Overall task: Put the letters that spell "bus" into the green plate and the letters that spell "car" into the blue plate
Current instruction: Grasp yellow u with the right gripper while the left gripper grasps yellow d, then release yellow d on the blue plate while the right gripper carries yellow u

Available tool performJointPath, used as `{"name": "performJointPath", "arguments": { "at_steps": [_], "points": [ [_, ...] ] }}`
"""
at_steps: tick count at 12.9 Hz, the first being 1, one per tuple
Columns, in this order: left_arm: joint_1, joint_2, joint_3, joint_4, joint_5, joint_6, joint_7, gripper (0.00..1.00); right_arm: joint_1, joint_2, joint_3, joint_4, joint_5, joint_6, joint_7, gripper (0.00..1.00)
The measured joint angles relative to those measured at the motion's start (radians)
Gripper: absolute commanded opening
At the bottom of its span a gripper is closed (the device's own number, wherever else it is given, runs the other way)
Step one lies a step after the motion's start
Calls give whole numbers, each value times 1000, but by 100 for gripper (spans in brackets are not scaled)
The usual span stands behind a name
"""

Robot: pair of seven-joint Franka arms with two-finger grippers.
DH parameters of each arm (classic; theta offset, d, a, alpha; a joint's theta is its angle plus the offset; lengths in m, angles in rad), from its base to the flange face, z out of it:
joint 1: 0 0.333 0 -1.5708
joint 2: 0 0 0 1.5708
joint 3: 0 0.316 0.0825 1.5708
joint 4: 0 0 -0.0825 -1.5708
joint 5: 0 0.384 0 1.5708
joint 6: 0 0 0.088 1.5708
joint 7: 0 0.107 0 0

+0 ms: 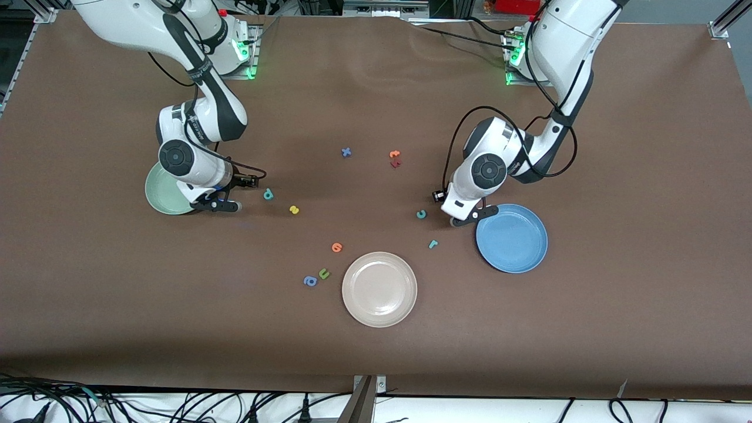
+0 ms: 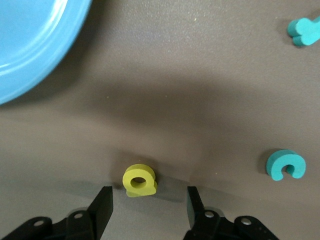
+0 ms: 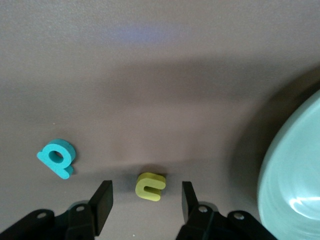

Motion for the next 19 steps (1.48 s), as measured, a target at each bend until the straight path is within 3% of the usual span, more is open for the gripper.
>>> {"name": "performJointPath", "arguments": {
  "at_steps": [2, 3, 5, 13, 17, 19],
  "points": [
    [0, 1, 1, 0, 2, 2, 0, 33, 0, 2, 0, -12, 0, 5, 0, 64],
    [0, 1, 1, 0, 4, 3, 0, 26, 0, 2, 0, -19, 0, 6, 0, 58],
    [1, 0, 1, 3, 4, 7, 0, 13, 0, 2, 0, -28, 0, 13, 0, 58],
    [7, -19, 18, 23, 21, -31, -1, 13, -1, 5, 0, -30, 0, 47, 0, 53],
    [34, -73, 45, 101, 116, -190, 28, 15, -1, 13, 0, -30, 0, 53, 0, 43],
    [79, -74, 48, 120, 163, -196, 96, 22, -1, 13, 0, -30, 0, 55, 0, 29]
  ]
}}
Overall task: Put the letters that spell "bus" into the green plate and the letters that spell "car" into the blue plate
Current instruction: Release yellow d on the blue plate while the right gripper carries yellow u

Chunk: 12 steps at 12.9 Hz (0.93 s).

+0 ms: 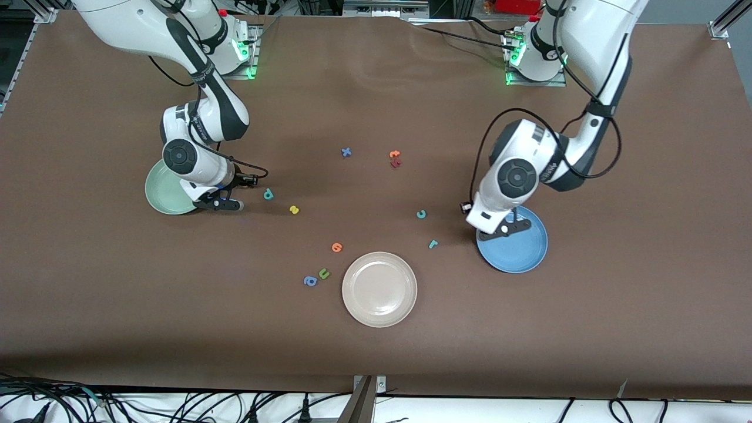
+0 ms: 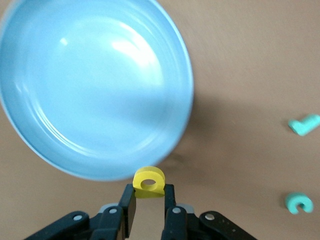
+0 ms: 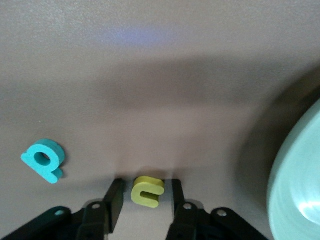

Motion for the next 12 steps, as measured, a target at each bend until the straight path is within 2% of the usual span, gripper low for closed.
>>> {"name": "performJointPath", "arguments": {
  "at_steps": [1, 2, 3, 6, 9, 10, 12],
  "points": [
    [23, 4, 1, 8, 11, 0, 42, 37, 0, 0, 0, 0, 0, 0, 0, 23],
    [44, 14, 3, 18, 25, 0, 82, 79, 0, -2, 0, 0, 0, 1, 0, 18],
    [62, 30, 3, 32, 44, 1, 105, 100, 0, -2, 0, 0, 0, 2, 0, 13],
    [84, 75, -3, 65, 59, 16, 123, 100, 0, -2, 0, 0, 0, 2, 0, 11],
    [69, 77, -64, 79, 59, 16, 84, 100, 0, -11, -2, 11, 0, 0, 0, 11],
    [62, 77, -95, 87, 59, 16, 29, 100, -1, -28, -4, 28, 0, -31, 0, 11],
    [47, 78, -149, 101, 59, 22, -68, 100, -1, -85, -19, 94, -3, -196, -1, 11]
  ]
}}
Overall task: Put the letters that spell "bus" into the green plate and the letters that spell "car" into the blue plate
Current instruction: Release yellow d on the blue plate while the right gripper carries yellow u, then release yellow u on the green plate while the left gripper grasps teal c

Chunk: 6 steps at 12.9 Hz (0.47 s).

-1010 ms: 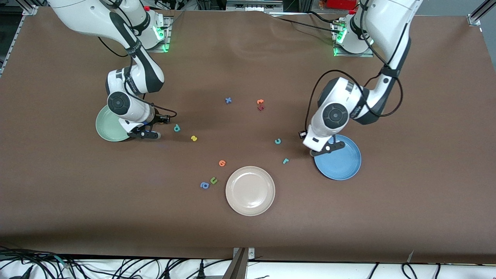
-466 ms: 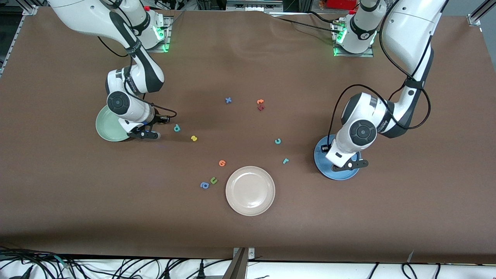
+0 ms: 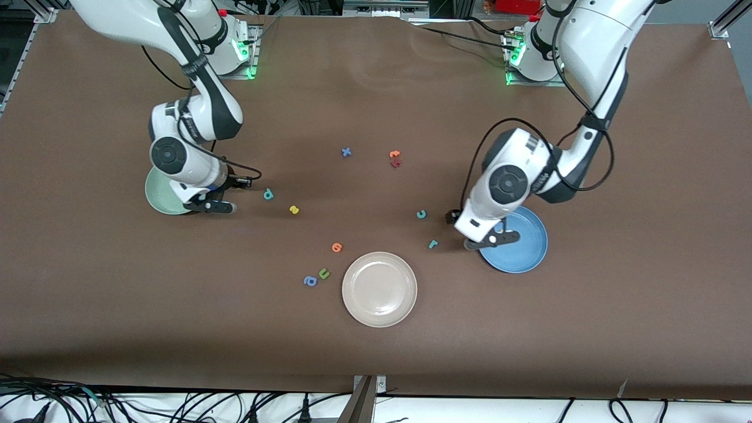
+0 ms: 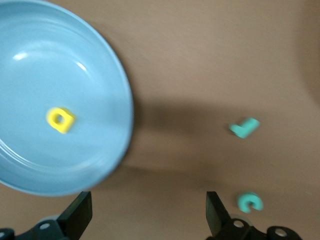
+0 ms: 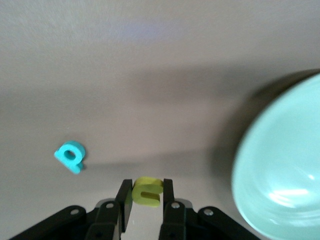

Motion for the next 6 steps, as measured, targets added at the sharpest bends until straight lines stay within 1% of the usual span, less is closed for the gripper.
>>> {"name": "performJointPath", "arguments": {
  "at_steps": [2, 3, 5, 6],
  "points": [
    [-39, 8, -16, 1, 0, 76, -40, 100, 0, -46, -59, 74, -4, -160, -50, 11],
    [-63, 23, -17, 0, 0, 118, -72, 100, -1, -58, -106, 94, -5, -195, -105, 12],
    [-96, 72, -17, 0, 0, 202, -132, 100, -5, -54, -213, 97, -5, -204, -238, 12],
    [-114, 100, -17, 0, 0, 223, -148, 100, -9, -40, -258, 96, -5, -200, -295, 12]
  ]
}}
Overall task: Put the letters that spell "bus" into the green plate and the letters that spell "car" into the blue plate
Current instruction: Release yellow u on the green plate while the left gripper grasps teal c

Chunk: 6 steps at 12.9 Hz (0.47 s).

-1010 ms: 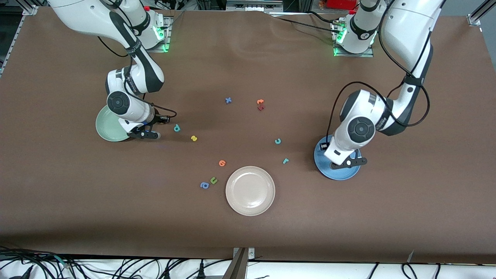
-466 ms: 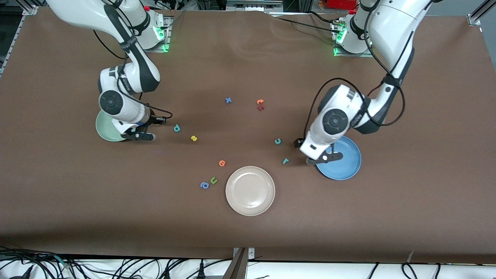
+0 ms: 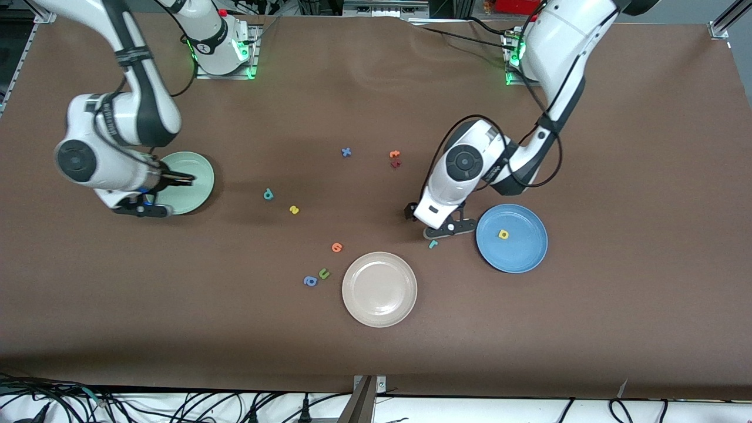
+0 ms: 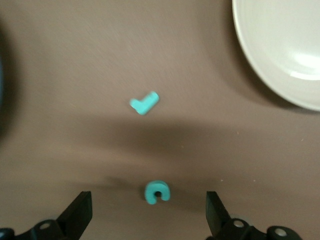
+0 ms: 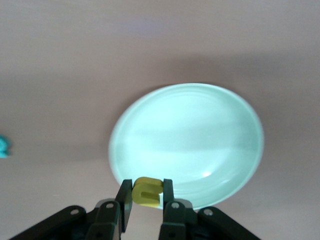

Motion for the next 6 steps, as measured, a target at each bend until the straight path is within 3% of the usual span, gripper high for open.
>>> {"name": "performJointPath", "arguments": {
  "at_steps": [1, 2, 3, 4, 5, 6],
  "points": [
    [-14, 25, 0, 0, 0, 10, -7, 97, -5, 21, -29, -3, 0, 13, -41, 12],
    [-22, 40, 0, 0, 0, 15, -14, 83, -7, 45, -45, -7, 0, 33, -67, 12],
    [-23, 47, 1, 0, 0, 17, -16, 60, -8, 73, -54, -12, 0, 61, -87, 12],
    [-23, 48, 3, 1, 0, 17, -15, 50, -8, 103, -64, -16, 0, 90, -111, 12],
    [-22, 48, 4, 3, 0, 17, -15, 47, -8, 130, -75, -18, 0, 115, -131, 14],
    [-22, 48, 5, 4, 0, 17, -15, 36, -8, 152, -83, -21, 0, 137, -143, 27]
  ]
}}
